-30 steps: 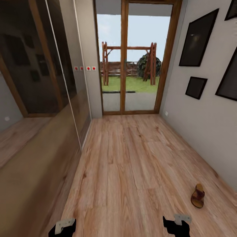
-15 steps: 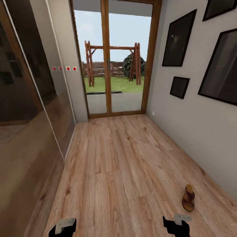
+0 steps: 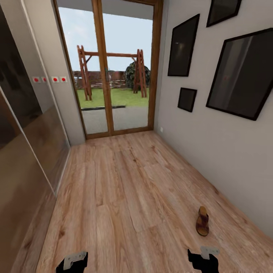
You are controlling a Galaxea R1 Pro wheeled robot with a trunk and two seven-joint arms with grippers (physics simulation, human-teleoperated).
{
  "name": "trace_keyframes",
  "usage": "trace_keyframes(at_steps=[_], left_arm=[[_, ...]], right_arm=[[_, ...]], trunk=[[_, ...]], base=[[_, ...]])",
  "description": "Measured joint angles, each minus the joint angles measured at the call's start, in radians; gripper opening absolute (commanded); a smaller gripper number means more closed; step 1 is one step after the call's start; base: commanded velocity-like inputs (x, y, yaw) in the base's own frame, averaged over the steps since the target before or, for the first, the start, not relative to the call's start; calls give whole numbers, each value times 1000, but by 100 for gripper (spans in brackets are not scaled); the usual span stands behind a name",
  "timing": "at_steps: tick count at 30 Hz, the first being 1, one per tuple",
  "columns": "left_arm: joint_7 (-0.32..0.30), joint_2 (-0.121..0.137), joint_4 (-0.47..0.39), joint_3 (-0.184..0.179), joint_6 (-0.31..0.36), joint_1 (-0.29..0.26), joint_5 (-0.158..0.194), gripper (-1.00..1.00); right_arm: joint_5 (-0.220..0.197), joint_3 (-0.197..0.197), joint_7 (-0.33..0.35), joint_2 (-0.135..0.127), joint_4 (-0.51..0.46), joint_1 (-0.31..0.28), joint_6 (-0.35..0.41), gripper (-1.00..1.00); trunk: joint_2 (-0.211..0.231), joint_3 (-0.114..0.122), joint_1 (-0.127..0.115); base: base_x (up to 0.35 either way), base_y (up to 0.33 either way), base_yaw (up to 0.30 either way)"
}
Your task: Pick up the two gym shoes and the two sandals from the corridor floor and place them onto the hallstand (shoe rack) in the corridor, making sure they are on the rack and not on the floor. Arrange them so the two gym shoes are next to each other and the two sandals are next to each other.
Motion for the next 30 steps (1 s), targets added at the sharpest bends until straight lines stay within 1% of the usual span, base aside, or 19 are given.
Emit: trace_keyframes(at_steps=[30], left_arm=[[0, 1, 0, 0, 0, 0, 0, 100]], right_arm=[[0, 0, 0, 0, 0, 0, 0, 100]], trunk=[[0, 0, 0]], base=[[0, 0, -265]])
